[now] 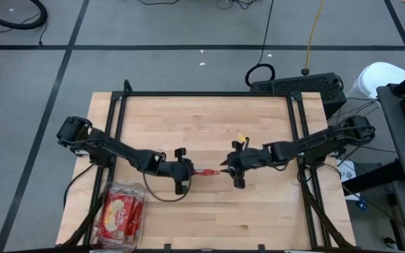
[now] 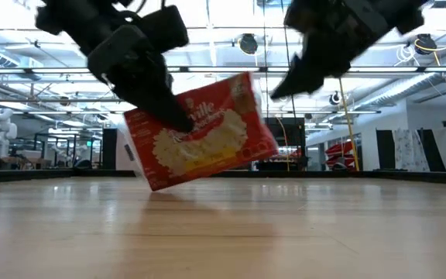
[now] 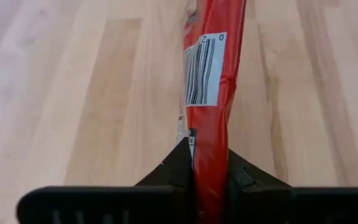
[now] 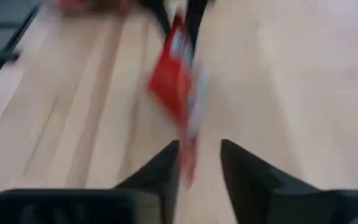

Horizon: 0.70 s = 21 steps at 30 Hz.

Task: Sort popcorn bags into baskets
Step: Put the popcorn bag into the transparent bin

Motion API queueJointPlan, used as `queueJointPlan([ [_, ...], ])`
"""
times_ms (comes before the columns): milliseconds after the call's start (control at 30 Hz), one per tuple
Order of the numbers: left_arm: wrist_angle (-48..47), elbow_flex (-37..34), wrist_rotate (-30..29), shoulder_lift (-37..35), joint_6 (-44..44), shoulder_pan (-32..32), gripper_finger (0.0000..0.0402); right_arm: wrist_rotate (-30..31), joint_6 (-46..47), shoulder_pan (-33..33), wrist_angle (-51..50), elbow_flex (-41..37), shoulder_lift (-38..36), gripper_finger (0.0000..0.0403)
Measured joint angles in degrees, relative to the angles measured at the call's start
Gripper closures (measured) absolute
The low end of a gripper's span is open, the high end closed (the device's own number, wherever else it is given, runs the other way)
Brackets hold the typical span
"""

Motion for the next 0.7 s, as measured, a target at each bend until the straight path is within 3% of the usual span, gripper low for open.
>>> queueJointPlan([
  [100,-0.85,0.11,4.2,0.06,-1.34,2.38,0.0375,10.88,-0.06,3.7,1.96,0.13,-2.21,0.0249],
  [300,-0.33,0.11,6.69,0.04,-3.04,5.66,0.0381,24.44,-0.67,9.45,4.99,3.73,0.74,0.0146],
  [500,-0.2,0.04,6.88,0.24,-1.87,6.06,0.0357,26.49,-1.06,7.82,2.8,10.33,7.37,0.0127],
  [700,0.18,0.02,6.85,0.24,-1.03,6.06,0.038,20.0,-2.16,3.01,-6.66,18.81,14.11,0.0161],
])
